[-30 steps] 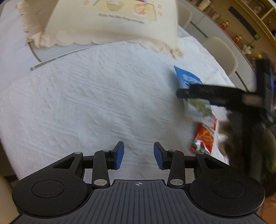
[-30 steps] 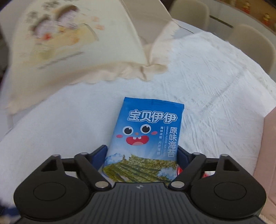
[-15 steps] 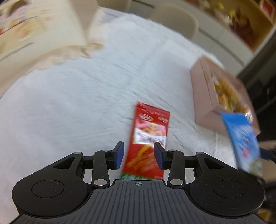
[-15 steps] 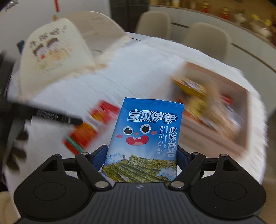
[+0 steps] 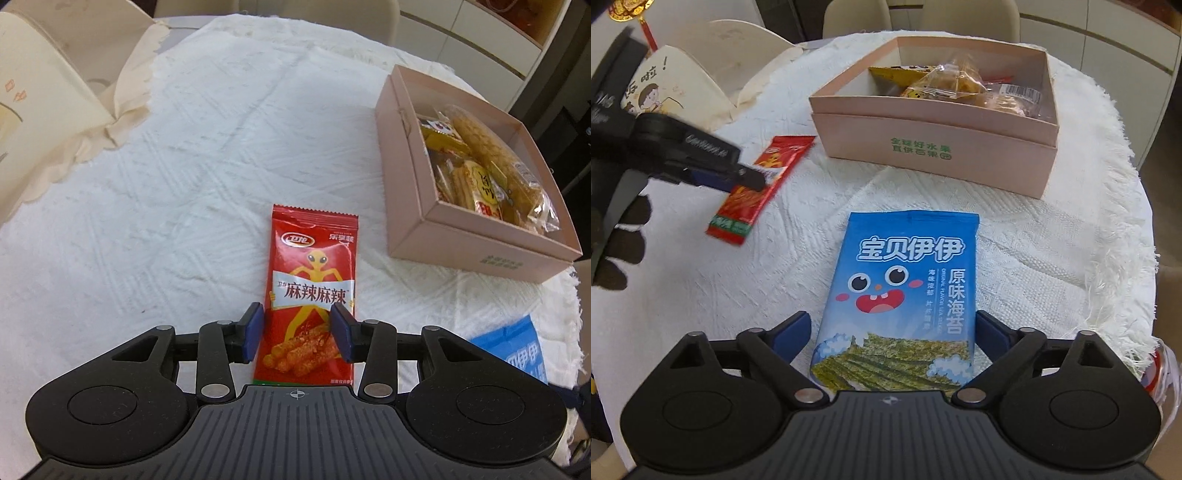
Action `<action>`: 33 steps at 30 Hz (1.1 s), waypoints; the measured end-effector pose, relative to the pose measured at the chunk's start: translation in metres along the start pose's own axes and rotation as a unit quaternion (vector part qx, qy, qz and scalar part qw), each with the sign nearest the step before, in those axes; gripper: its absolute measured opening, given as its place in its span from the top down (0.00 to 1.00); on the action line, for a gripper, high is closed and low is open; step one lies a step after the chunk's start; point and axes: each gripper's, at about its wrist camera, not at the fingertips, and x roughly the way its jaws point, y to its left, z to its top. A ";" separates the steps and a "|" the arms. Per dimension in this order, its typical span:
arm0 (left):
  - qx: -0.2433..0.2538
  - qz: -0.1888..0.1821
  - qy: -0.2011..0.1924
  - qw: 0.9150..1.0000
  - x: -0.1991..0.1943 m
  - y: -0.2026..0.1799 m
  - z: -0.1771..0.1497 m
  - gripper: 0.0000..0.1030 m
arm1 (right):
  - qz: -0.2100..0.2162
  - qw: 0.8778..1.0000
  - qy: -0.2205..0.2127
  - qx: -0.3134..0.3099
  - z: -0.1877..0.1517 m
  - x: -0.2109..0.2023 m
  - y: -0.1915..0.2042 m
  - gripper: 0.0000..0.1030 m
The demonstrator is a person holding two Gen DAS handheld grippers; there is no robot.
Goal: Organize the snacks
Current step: 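Grasp the red spicy strip packet with the left tool while the right holds the seaweed packet, then release the red packet into the pink box with the left tool while the right holds the seaweed packet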
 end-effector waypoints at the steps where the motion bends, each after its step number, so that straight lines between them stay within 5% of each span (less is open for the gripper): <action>1: -0.002 0.003 -0.001 1.000 0.001 -0.002 0.000 0.56 | -0.002 1.000 -0.004 -0.004 -0.002 0.000 0.002 0.05; 14: 0.035 0.007 -0.003 0.999 -0.005 -0.030 -0.013 0.56 | -0.048 0.997 -0.024 -0.059 -0.027 0.003 0.014 0.00; 18: 0.083 0.018 0.000 0.996 -0.001 -0.045 -0.019 0.41 | -0.051 0.997 -0.032 -0.057 -0.030 0.002 0.014 0.00; 22: 0.037 0.000 -0.022 0.999 -0.008 -0.035 -0.017 0.39 | -0.051 0.996 -0.040 -0.058 -0.032 0.000 0.015 0.00; 24: 0.016 0.022 -0.039 0.999 -0.010 -0.030 -0.015 0.40 | -0.051 0.996 -0.045 -0.059 -0.033 0.000 0.014 0.00; 26: 0.003 0.040 -0.025 0.999 -0.002 -0.025 -0.011 0.42 | -0.052 0.996 -0.049 -0.058 -0.035 -0.001 0.015 0.00; 29: -0.016 0.021 0.004 1.000 0.012 -0.020 -0.006 0.38 | -0.054 0.995 -0.055 -0.056 -0.037 -0.002 0.015 0.00; 33: 0.004 0.036 -0.001 0.999 0.017 -0.031 -0.004 0.30 | -0.056 0.995 -0.060 -0.050 -0.040 -0.004 0.016 0.00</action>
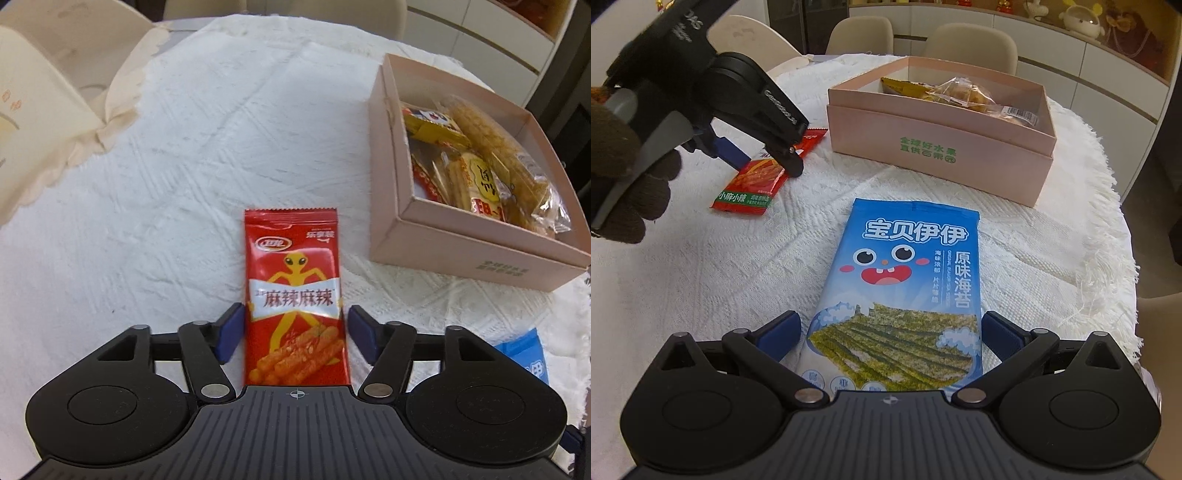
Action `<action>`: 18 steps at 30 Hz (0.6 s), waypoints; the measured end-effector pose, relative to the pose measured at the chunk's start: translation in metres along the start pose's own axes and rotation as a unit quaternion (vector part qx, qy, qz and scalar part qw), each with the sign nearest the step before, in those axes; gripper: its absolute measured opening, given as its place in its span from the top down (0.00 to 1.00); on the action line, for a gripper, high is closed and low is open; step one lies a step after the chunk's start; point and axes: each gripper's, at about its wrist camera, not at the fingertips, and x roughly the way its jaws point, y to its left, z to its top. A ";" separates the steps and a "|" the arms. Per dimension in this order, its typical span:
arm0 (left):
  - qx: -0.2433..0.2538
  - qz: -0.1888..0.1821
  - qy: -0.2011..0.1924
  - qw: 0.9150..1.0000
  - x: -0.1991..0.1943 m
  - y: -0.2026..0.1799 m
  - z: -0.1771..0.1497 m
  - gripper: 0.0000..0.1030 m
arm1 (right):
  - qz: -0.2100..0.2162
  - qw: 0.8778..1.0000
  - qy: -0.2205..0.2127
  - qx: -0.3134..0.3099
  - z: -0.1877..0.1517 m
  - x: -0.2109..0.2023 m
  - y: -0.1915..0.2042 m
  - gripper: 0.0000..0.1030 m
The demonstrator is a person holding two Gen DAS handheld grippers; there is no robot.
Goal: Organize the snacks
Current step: 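Release the red packet into the pink box with the left tool while the right holds the seaweed packet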
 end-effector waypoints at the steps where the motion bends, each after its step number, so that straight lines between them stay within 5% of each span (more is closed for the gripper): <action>1: 0.008 0.001 0.001 1.000 0.001 -0.003 0.000 0.28 | -0.001 1.000 -0.001 0.000 -0.001 -0.001 0.000 0.00; 3: 0.028 0.010 0.000 1.000 0.001 -0.009 -0.005 0.31 | 0.002 1.000 -0.002 -0.004 -0.004 -0.003 0.000 0.00; 4: 0.031 0.010 -0.003 0.999 -0.002 -0.009 -0.008 0.41 | 0.006 1.000 -0.001 -0.008 -0.004 -0.003 0.000 0.00; 6: 0.017 -0.016 -0.008 1.000 -0.013 -0.004 -0.019 0.48 | 0.020 1.000 0.011 -0.019 -0.001 -0.003 -0.004 0.00; 9: -0.008 -0.064 -0.010 0.998 -0.030 0.004 -0.043 0.49 | 0.042 0.999 0.031 0.008 0.009 -0.006 -0.018 0.01; 18: 0.001 -0.087 0.025 0.996 -0.067 -0.002 -0.110 0.49 | 0.047 0.998 0.036 0.025 0.027 -0.003 -0.022 0.05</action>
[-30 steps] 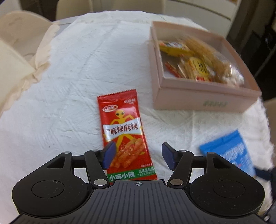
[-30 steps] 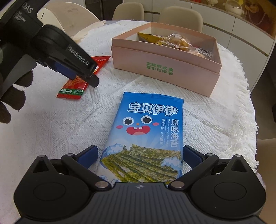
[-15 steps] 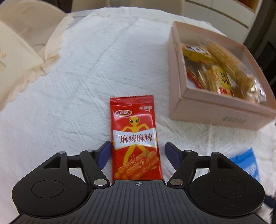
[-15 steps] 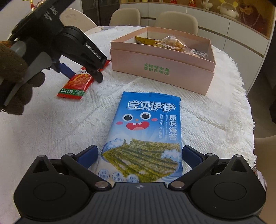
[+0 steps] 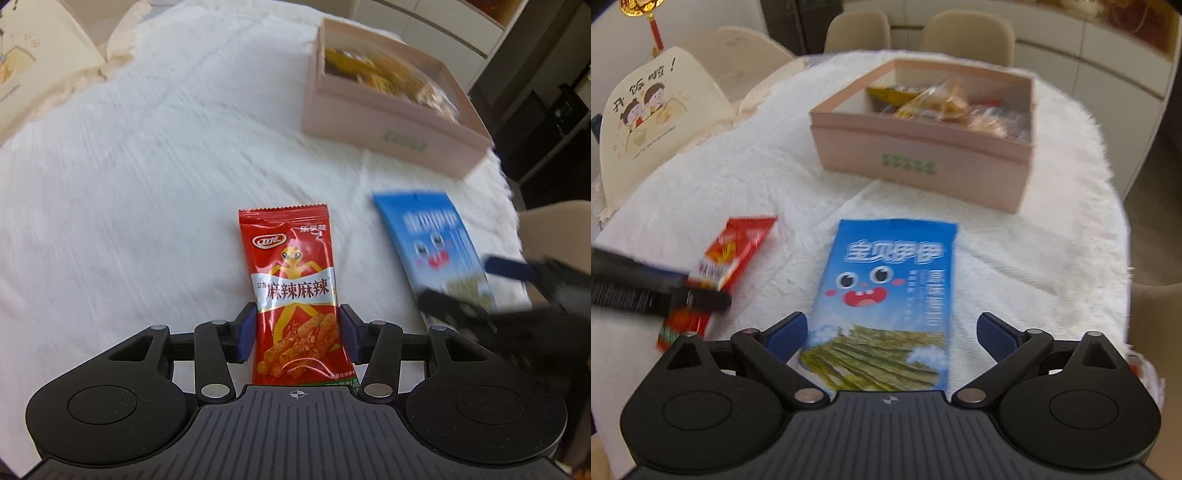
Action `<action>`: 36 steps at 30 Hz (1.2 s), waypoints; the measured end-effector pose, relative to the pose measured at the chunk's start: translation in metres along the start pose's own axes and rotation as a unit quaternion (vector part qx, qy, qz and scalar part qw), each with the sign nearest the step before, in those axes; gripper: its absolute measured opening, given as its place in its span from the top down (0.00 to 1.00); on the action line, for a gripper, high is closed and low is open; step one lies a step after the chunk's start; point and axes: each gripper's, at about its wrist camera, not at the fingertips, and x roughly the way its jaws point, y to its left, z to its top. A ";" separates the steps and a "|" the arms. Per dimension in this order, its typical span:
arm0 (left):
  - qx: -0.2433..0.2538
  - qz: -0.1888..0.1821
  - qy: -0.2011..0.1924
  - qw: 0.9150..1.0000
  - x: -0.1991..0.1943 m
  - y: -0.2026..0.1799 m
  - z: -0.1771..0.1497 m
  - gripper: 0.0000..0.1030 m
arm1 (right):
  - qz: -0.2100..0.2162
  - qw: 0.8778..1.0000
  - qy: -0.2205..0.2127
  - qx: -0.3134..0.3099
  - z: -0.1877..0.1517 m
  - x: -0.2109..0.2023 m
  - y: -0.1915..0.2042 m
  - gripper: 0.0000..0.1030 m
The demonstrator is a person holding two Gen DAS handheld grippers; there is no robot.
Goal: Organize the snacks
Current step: 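Release the red packet into the pink box with the left tool while the right holds the seaweed packet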
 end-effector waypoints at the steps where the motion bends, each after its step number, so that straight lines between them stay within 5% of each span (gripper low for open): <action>1: -0.001 -0.004 0.002 1.000 -0.001 -0.001 -0.004 0.49 | 0.009 1.000 0.010 -0.002 0.002 0.005 0.003 0.05; 5: -0.010 -0.022 0.006 1.000 -0.008 0.001 -0.015 0.49 | 0.006 0.999 0.023 -0.040 0.008 0.010 0.019 0.22; 9: -0.020 -0.046 -0.043 0.998 -0.042 0.009 -0.001 0.49 | 0.030 0.998 -0.010 -0.054 0.022 -0.035 0.013 0.24; 18: 0.070 -0.086 -0.202 0.973 -0.143 -0.036 0.136 0.47 | 0.012 0.986 -0.161 -0.050 0.056 -0.147 -0.005 0.23; 22: 0.090 -0.106 -0.182 0.973 -0.120 -0.064 0.203 0.42 | 0.014 0.988 -0.156 -0.016 0.047 -0.147 -0.018 0.23; 25: 0.070 -0.116 -0.110 0.985 -0.048 -0.070 0.234 0.45 | 0.014 0.990 -0.138 0.020 0.037 -0.142 -0.032 0.23; 27: 0.019 -0.135 -0.081 0.987 -0.005 -0.059 0.238 0.47 | 0.006 0.991 -0.130 0.037 0.028 -0.142 -0.041 0.23; 29: -0.017 -0.156 -0.095 0.983 0.011 -0.049 0.235 0.47 | -0.011 0.991 -0.126 0.045 0.022 -0.142 -0.048 0.23; 36: -0.076 -0.184 -0.138 0.970 -0.019 -0.014 0.170 0.48 | -0.050 0.989 -0.131 0.043 0.036 -0.140 -0.058 0.23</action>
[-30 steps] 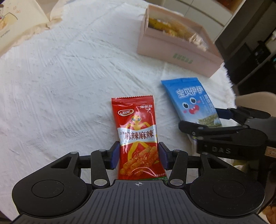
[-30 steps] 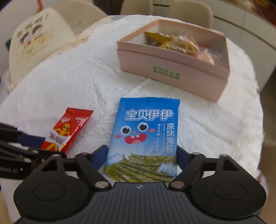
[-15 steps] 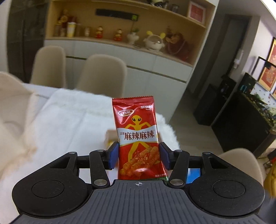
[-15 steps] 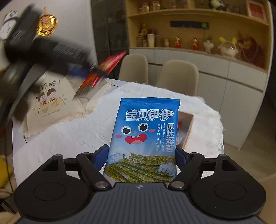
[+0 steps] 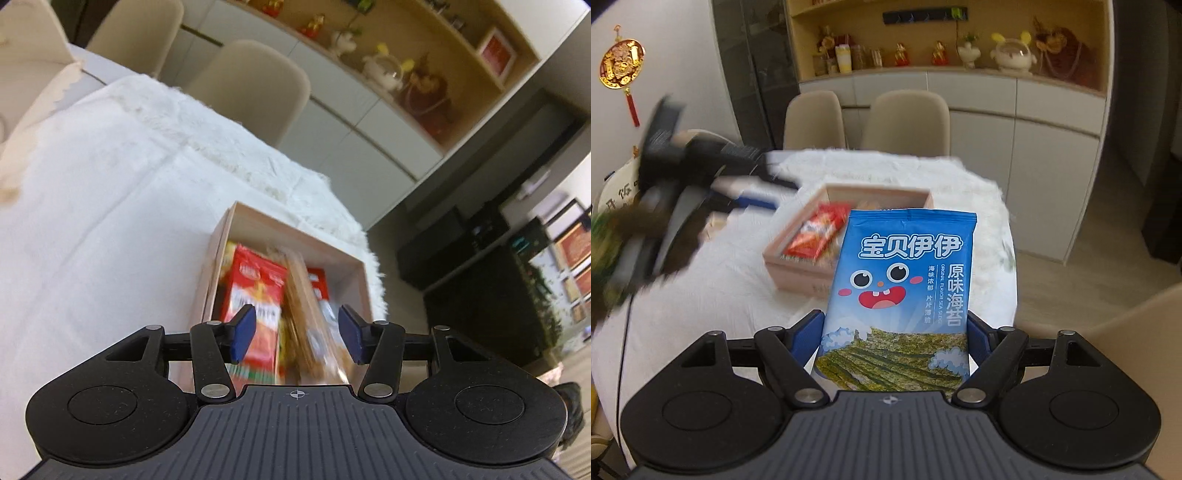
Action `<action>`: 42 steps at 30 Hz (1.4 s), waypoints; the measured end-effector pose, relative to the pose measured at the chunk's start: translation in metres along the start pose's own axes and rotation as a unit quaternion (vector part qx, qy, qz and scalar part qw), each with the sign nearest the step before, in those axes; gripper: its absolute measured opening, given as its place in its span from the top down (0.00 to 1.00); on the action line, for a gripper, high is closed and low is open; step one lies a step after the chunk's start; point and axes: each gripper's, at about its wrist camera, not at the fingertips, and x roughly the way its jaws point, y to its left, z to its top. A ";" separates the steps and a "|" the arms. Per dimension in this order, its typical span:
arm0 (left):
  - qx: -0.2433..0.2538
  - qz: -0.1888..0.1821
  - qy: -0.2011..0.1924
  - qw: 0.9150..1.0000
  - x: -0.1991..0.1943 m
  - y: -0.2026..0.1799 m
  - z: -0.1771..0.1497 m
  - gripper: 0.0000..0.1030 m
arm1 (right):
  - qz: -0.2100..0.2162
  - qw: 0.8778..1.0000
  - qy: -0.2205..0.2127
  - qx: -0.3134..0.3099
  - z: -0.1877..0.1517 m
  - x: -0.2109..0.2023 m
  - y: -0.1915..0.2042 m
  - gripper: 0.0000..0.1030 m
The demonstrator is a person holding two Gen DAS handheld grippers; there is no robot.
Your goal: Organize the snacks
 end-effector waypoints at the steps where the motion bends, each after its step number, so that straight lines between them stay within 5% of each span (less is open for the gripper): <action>1: -0.003 -0.009 -0.004 1.000 -0.009 0.000 -0.007 0.53 | 0.005 1.000 -0.008 -0.005 0.011 0.001 0.002 0.23; 3: 0.003 -0.022 -0.012 1.000 -0.032 -0.007 -0.026 0.63 | 0.015 1.000 -0.026 -0.010 0.042 0.003 0.007 0.23; 7: 0.108 0.043 -0.076 0.990 -0.088 -0.050 -0.055 0.66 | 0.033 0.999 -0.023 0.005 0.113 0.028 0.009 0.23; 12: 0.145 0.049 -0.084 0.985 -0.120 -0.075 -0.075 0.82 | 0.041 0.996 0.058 0.054 0.158 0.105 0.002 0.17; 16: 0.153 0.076 -0.072 0.983 -0.122 -0.090 -0.092 0.83 | 0.063 0.994 0.049 0.077 0.141 0.107 -0.002 0.17; 28: 0.127 0.104 -0.008 0.986 -0.089 -0.096 -0.101 0.83 | 0.029 0.998 0.032 0.045 0.085 0.054 -0.014 0.16; 33: 0.061 0.110 0.022 0.992 -0.080 -0.065 -0.113 0.84 | 0.043 0.995 0.087 0.021 0.066 0.092 -0.010 0.16; 36: 0.000 0.066 0.055 0.996 -0.073 -0.032 -0.129 0.84 | 0.048 0.993 0.104 0.029 0.069 0.126 -0.008 0.16; 40: -0.044 0.057 0.056 0.996 -0.080 -0.004 -0.145 0.84 | 0.021 0.990 0.137 0.012 0.076 0.180 0.005 0.16; 42: -0.066 0.063 0.057 0.994 -0.087 0.010 -0.145 0.82 | 0.004 0.990 0.143 0.004 0.078 0.197 0.013 0.09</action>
